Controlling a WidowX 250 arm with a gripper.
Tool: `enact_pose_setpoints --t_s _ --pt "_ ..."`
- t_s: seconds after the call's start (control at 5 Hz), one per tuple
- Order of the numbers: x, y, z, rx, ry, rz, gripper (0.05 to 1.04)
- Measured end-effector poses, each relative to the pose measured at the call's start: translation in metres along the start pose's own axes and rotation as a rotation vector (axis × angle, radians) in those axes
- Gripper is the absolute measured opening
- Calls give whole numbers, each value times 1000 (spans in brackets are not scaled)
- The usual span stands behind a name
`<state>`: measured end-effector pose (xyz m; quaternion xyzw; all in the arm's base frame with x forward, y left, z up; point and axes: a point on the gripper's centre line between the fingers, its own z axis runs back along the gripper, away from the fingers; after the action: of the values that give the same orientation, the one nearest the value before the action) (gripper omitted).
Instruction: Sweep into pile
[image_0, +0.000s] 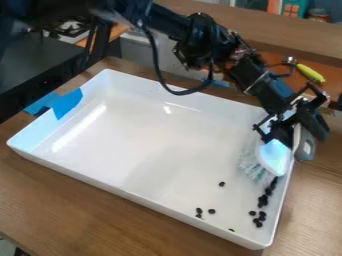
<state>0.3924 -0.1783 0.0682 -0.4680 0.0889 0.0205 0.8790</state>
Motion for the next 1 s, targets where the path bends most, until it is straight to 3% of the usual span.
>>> enact_pose_setpoints --t_s 0.2,0.6,0.8,1.0 --pt "-10 4 22 -23 21 19 467" --pt "-34 26 115 -84 -36 41 467" --pt "-47 45 135 -62 -15 36 467" --pt "-56 69 160 -25 -33 35 467"
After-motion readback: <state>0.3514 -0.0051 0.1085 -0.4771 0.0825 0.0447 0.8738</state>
